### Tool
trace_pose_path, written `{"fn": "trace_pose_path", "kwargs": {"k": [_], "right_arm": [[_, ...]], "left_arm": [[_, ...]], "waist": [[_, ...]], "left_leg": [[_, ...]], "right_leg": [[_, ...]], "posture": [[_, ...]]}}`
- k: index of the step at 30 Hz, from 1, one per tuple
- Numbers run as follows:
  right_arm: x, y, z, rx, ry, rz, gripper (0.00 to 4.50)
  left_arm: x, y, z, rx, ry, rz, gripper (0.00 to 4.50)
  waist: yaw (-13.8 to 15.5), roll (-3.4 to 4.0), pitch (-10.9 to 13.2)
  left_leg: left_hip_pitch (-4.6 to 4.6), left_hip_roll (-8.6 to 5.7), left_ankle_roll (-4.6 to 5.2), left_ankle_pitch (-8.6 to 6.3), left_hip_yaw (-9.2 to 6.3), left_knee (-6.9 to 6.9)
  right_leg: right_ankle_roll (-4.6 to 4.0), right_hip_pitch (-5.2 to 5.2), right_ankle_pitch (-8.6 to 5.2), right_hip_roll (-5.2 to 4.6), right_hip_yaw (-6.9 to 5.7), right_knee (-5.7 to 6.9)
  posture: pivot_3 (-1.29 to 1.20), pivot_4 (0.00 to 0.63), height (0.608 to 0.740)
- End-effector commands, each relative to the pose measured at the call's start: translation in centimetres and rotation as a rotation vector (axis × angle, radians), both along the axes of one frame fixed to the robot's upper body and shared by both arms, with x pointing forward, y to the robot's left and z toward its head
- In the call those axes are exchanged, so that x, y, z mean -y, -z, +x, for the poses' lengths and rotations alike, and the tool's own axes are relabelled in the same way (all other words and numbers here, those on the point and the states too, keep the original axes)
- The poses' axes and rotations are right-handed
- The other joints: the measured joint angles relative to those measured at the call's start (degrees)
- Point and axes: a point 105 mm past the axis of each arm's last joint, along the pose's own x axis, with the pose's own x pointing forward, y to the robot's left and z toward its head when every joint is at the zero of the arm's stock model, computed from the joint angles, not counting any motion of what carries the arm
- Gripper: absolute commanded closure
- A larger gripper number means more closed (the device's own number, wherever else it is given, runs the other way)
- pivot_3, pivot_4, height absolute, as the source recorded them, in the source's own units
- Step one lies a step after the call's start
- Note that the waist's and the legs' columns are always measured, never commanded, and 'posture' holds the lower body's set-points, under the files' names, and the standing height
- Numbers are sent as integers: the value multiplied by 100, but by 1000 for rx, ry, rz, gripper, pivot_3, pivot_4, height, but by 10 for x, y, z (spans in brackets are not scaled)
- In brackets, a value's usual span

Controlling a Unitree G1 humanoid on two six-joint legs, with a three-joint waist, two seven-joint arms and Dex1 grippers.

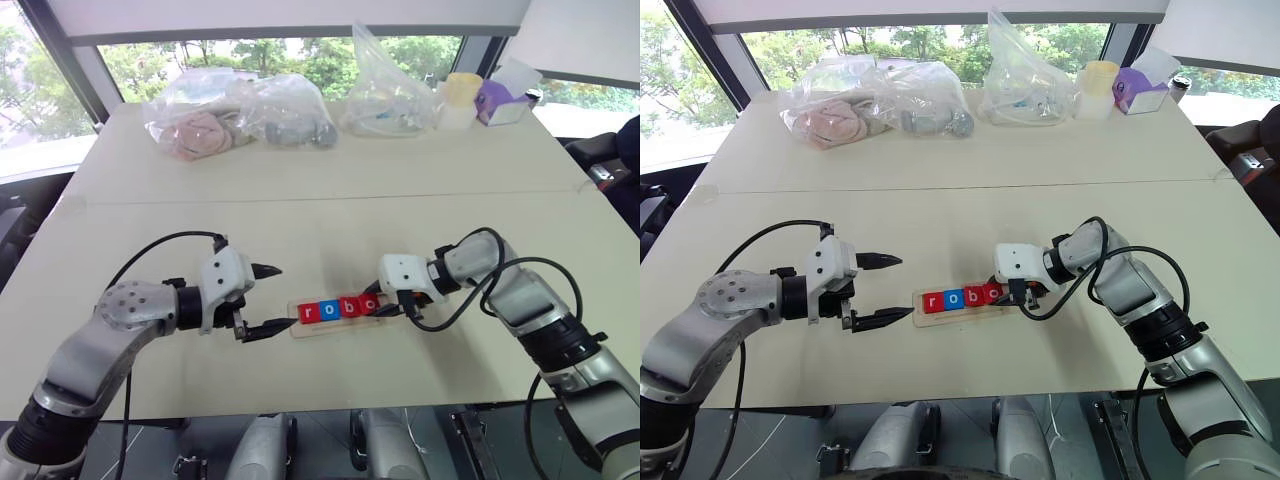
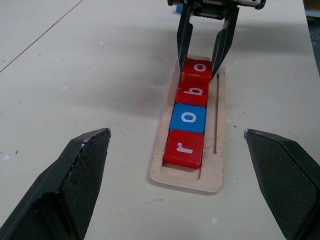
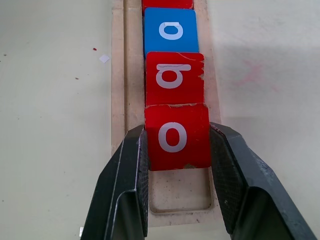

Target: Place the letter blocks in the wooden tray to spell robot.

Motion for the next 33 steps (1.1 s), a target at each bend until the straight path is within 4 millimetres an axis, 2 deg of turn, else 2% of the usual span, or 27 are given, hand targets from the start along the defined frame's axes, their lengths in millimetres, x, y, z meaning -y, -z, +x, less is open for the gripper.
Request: {"fn": "trace_pose_path", "kwargs": {"k": [1, 21, 33], "right_arm": [[-1, -7, 1, 27, -8, 4, 3374], [0, -16, 7, 28, 30, 25, 3374], [-1, -14, 1, 2, 26, 30, 3374]], "left_arm": [[3, -9, 0, 41, 14, -6, 0], [5, -8, 1, 39, 15, -7, 0], [5, -8, 3, 44, 13, -8, 0]], "waist": [[0, 0, 0], [0, 0, 0], [0, 0, 0]], "left_leg": [[0, 0, 0, 0, 0, 0], [0, 0, 0, 0, 0, 0], [0, 0, 0, 0, 0, 0]], "right_leg": [[1, 0, 0, 0, 0, 0], [1, 0, 1, 0, -1, 0], [7, 0, 4, 0, -1, 0]], "posture": [[0, 150, 725], [0, 150, 725], [0, 150, 725]]}}
